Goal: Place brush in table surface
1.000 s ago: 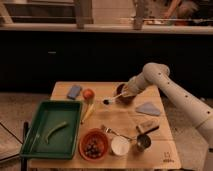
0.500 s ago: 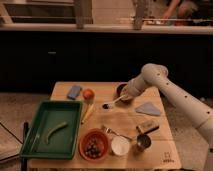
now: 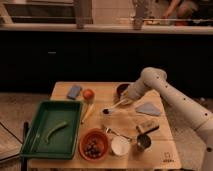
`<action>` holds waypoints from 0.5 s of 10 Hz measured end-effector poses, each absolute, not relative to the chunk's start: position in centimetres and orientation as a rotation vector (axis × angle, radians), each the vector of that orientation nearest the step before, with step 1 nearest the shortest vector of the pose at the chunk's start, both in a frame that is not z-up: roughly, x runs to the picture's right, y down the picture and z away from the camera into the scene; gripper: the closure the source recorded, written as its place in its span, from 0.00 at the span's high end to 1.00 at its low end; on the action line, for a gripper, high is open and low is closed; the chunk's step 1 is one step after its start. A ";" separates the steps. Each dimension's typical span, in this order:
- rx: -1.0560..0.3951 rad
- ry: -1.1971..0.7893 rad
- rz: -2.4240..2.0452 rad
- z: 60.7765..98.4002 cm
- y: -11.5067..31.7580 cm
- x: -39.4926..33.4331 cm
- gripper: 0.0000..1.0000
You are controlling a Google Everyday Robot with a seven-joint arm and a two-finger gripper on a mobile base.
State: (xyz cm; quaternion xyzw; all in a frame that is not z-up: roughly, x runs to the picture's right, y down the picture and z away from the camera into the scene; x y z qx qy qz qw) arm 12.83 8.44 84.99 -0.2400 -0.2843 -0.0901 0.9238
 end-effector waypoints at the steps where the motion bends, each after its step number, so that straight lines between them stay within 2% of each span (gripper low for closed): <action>1: -0.499 -0.587 -0.185 85.1 8.7 12.8 0.00; 5: -0.516 -0.592 -0.186 85.2 9.5 13.4 0.00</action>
